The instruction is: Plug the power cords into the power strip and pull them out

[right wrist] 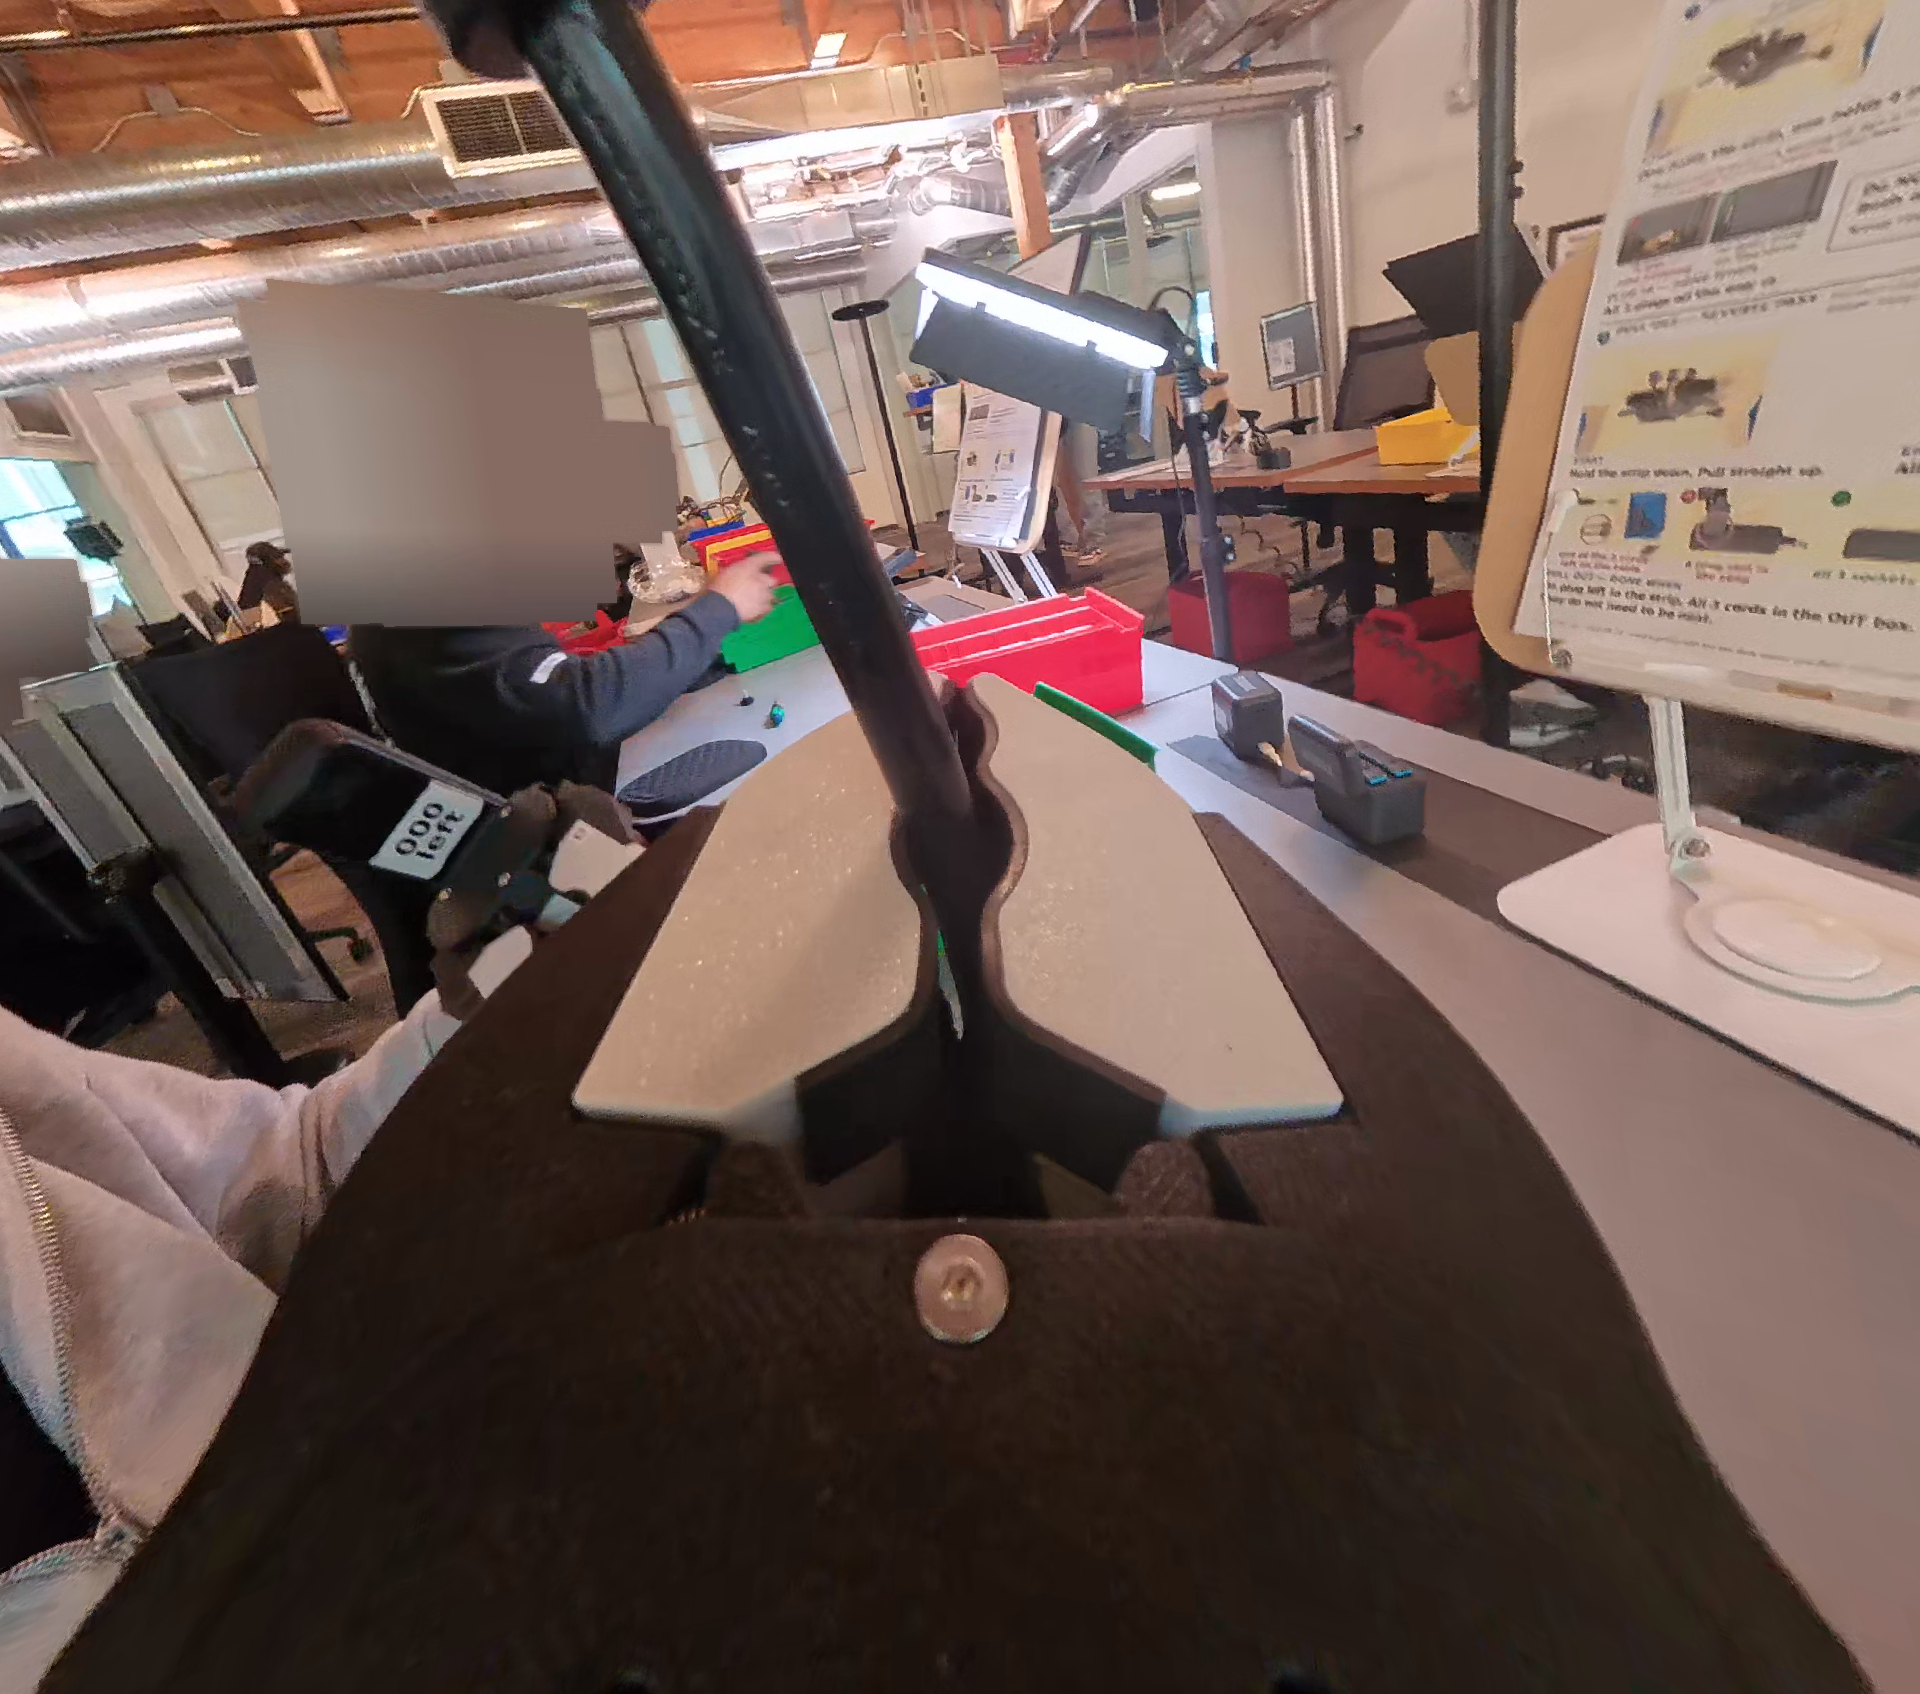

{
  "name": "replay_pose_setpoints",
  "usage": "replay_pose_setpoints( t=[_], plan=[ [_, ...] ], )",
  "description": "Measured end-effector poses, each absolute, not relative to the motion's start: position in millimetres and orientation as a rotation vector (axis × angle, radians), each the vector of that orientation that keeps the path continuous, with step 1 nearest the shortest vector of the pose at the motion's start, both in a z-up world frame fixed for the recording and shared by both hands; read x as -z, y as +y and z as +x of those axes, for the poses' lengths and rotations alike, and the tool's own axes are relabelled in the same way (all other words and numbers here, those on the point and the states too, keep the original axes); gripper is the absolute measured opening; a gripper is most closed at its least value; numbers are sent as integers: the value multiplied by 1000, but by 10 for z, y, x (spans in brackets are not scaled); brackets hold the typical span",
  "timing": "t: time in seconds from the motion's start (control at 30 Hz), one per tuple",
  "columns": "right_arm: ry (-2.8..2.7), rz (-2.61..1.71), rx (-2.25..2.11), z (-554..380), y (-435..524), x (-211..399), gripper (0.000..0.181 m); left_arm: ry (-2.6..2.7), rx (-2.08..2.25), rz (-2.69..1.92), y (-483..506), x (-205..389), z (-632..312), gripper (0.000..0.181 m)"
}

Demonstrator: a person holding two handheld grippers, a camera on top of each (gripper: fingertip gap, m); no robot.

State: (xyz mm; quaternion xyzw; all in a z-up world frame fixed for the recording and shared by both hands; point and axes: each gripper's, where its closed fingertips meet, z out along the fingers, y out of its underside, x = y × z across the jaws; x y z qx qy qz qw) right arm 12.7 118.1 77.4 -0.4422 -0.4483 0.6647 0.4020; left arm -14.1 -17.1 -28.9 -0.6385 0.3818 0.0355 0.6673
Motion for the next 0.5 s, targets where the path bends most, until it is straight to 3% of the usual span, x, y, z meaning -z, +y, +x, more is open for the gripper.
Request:
replay_pose_setpoints(
  t=[0.5],
  plan=[
    [-892, -1699, -1739, -256, 1950, 872, 2, 797, 153, -1620, 172, 774, -422, 25]
  ],
)
